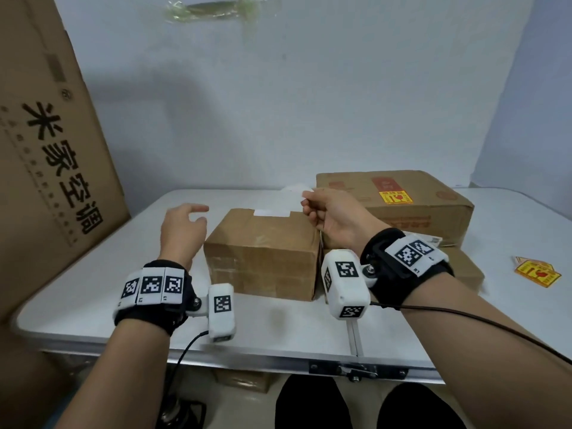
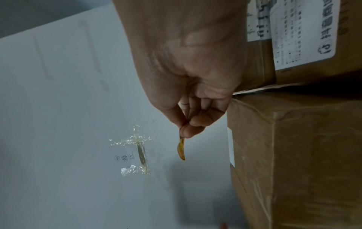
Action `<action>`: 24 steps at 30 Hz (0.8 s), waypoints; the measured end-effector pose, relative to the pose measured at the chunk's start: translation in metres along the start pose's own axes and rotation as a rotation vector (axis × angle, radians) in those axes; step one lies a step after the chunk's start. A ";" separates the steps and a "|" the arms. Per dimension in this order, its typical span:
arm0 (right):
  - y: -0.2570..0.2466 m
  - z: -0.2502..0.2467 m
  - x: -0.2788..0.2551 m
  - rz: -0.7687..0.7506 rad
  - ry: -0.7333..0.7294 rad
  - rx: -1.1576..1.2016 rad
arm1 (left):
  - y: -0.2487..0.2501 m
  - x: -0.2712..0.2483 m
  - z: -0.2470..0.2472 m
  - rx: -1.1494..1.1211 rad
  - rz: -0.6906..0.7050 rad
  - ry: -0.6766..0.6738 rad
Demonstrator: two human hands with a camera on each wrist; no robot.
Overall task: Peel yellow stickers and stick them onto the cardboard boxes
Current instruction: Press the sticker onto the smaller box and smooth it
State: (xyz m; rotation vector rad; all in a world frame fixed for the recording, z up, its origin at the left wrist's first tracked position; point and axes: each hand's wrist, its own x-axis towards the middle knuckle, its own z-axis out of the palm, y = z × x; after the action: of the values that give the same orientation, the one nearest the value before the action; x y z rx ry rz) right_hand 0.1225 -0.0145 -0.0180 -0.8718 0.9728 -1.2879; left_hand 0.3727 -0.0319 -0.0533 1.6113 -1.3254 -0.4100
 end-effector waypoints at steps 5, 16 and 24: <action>-0.006 0.009 -0.001 0.010 -0.026 -0.007 | 0.052 -0.012 0.002 -0.012 0.434 -0.124; -0.007 0.009 -0.004 0.034 -0.076 0.019 | 0.089 -0.026 0.036 0.111 0.810 -0.199; -0.009 0.000 -0.005 0.051 -0.126 -0.063 | 0.097 -0.024 0.039 -0.148 0.467 -0.175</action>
State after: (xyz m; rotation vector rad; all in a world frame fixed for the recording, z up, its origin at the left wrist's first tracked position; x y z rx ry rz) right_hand 0.1192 -0.0105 -0.0093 -0.9594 0.9345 -1.1505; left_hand 0.2804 -0.0223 0.0013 1.1175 -1.7077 -0.3558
